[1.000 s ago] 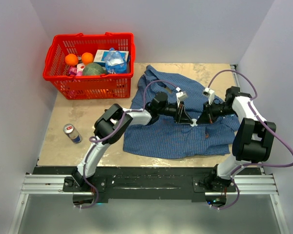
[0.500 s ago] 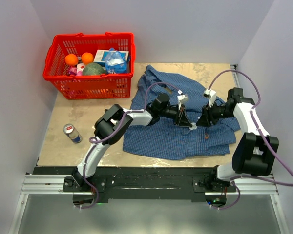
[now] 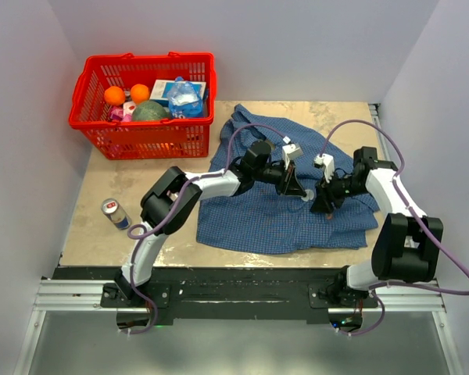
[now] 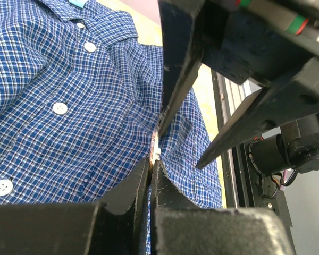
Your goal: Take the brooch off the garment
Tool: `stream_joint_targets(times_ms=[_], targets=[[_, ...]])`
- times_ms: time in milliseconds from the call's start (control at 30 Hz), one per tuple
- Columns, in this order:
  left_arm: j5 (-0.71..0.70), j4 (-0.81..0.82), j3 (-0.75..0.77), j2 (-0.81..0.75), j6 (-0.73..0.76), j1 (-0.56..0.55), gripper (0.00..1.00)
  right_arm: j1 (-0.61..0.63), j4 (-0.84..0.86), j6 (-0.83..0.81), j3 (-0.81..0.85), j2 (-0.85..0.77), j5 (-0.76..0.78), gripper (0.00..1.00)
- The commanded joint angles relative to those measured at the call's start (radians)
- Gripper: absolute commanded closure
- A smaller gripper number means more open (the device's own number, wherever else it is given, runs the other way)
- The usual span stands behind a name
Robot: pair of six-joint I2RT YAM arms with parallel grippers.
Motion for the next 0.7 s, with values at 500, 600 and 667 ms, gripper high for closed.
stream_joint_targets(times_ms=[500,600,667], targets=[[0.044,-0.005,-0.004,-0.063,0.064,0.018,1.00,0.011,0.052,0.068,0.083,0.033,-0.049,0.52],[0.051,-0.002,-0.006,-0.065,0.071,0.019,1.00,0.011,0.065,0.075,0.094,0.043,-0.054,0.52],[0.056,-0.002,-0.006,-0.065,0.073,0.018,1.00,0.010,0.078,0.089,0.099,0.049,-0.066,0.52]])
